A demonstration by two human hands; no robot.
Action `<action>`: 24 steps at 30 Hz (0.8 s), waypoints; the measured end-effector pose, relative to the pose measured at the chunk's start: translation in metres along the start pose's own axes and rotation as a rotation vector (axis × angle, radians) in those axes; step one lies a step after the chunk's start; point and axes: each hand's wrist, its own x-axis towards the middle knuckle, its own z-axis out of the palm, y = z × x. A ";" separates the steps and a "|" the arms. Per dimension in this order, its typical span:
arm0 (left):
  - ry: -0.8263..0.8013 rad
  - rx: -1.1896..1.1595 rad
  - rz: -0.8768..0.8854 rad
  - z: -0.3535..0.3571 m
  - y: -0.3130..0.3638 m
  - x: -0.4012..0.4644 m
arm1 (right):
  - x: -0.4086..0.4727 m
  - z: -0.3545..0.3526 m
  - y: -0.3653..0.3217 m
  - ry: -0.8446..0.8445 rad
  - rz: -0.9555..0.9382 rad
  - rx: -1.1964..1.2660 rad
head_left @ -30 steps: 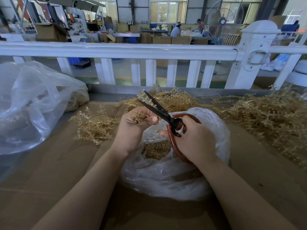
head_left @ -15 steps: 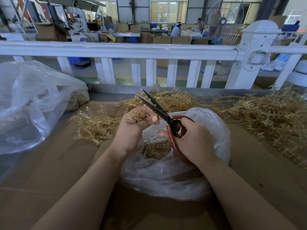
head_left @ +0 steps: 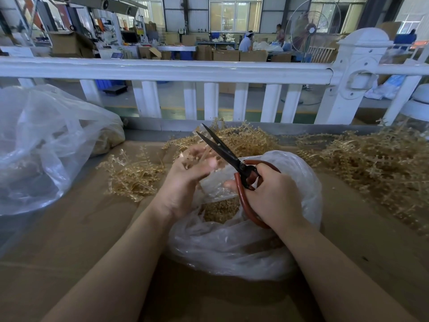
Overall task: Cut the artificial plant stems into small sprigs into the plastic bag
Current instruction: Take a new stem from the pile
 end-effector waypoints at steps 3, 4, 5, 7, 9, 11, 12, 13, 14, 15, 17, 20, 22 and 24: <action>0.109 -0.054 -0.004 -0.007 0.006 0.001 | 0.001 0.000 0.003 -0.015 0.030 -0.005; 0.122 -0.048 0.017 -0.009 0.006 0.001 | 0.001 0.000 0.003 -0.021 0.029 -0.014; 0.125 -0.034 0.042 -0.009 0.005 0.002 | 0.001 0.000 0.004 -0.028 0.025 -0.023; 0.150 -0.017 0.088 -0.007 0.002 0.003 | 0.001 0.001 0.003 -0.042 0.011 -0.033; 0.184 -0.024 0.103 -0.004 0.000 0.004 | 0.001 0.001 0.004 -0.042 -0.007 -0.034; 0.185 -0.027 0.113 -0.004 0.000 0.004 | 0.002 0.000 0.004 -0.046 -0.012 -0.028; 0.181 -0.019 0.115 -0.005 0.000 0.004 | 0.002 0.000 0.004 -0.059 -0.003 -0.025; 0.177 -0.006 0.116 -0.005 -0.001 0.004 | 0.002 0.000 0.003 -0.074 0.008 -0.027; 0.172 0.009 0.118 -0.005 -0.001 0.004 | 0.002 0.000 0.003 -0.083 0.015 -0.034; 0.163 0.016 0.121 -0.005 -0.001 0.004 | 0.002 0.000 0.003 -0.085 0.017 -0.044; 0.142 0.026 0.133 -0.005 -0.001 0.004 | 0.002 0.000 0.002 -0.079 0.017 -0.068; 0.097 0.111 0.179 -0.005 -0.003 0.003 | 0.002 -0.001 0.000 -0.051 0.014 -0.109; 0.080 0.151 0.199 -0.004 -0.004 0.002 | 0.002 -0.001 0.000 -0.046 0.017 -0.116; 0.094 0.163 0.198 -0.003 -0.004 0.001 | 0.001 0.000 0.001 -0.042 0.005 -0.127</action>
